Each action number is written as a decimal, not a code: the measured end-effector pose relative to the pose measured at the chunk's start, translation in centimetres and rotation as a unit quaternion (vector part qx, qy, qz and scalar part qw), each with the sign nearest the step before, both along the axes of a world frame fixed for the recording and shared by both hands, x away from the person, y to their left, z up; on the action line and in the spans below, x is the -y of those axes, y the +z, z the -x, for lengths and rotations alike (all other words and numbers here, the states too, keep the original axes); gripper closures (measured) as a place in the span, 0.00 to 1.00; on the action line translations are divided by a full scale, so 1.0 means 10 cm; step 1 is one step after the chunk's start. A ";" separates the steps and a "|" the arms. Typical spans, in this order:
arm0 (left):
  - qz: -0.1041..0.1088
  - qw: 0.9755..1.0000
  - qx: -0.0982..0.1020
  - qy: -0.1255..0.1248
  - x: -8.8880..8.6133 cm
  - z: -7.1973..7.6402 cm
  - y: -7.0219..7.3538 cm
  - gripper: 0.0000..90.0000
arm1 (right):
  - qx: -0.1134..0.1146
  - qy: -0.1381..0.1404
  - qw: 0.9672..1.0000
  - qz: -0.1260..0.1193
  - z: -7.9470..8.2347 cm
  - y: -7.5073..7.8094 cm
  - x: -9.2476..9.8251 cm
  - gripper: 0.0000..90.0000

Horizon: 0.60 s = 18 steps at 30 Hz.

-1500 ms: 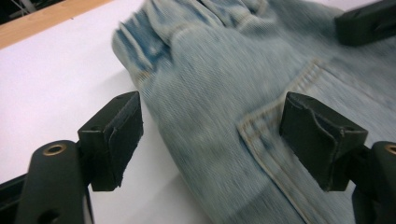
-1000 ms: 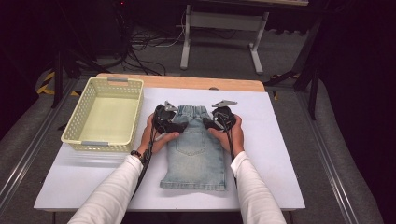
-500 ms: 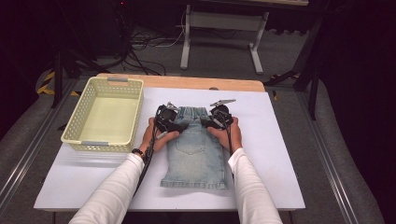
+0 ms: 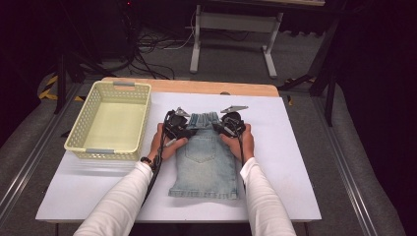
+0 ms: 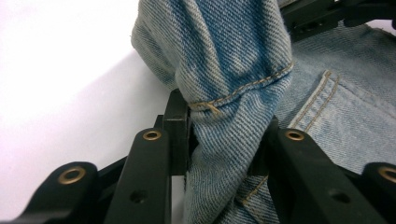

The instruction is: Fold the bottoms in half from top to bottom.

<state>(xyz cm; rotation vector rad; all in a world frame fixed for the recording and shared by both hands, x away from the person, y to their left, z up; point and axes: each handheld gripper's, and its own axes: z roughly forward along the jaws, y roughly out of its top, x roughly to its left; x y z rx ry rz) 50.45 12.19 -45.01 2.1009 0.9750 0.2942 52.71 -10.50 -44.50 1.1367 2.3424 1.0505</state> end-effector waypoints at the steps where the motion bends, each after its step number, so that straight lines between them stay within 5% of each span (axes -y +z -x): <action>1: -0.002 1.000 0.007 0.001 0.01 0.01 0.01 0.77 | 0.007 -0.002 1.000 -0.001 0.01 0.01 0.00 0.83; 11: 0.007 0.998 0.064 0.010 0.00 0.06 0.18 0.78 | 0.072 -0.009 0.997 -0.017 0.12 0.18 0.03 0.83; 18: 0.004 0.997 0.080 0.004 0.02 0.14 0.22 0.78 | 0.108 -0.011 0.994 -0.011 0.24 0.21 0.01 0.83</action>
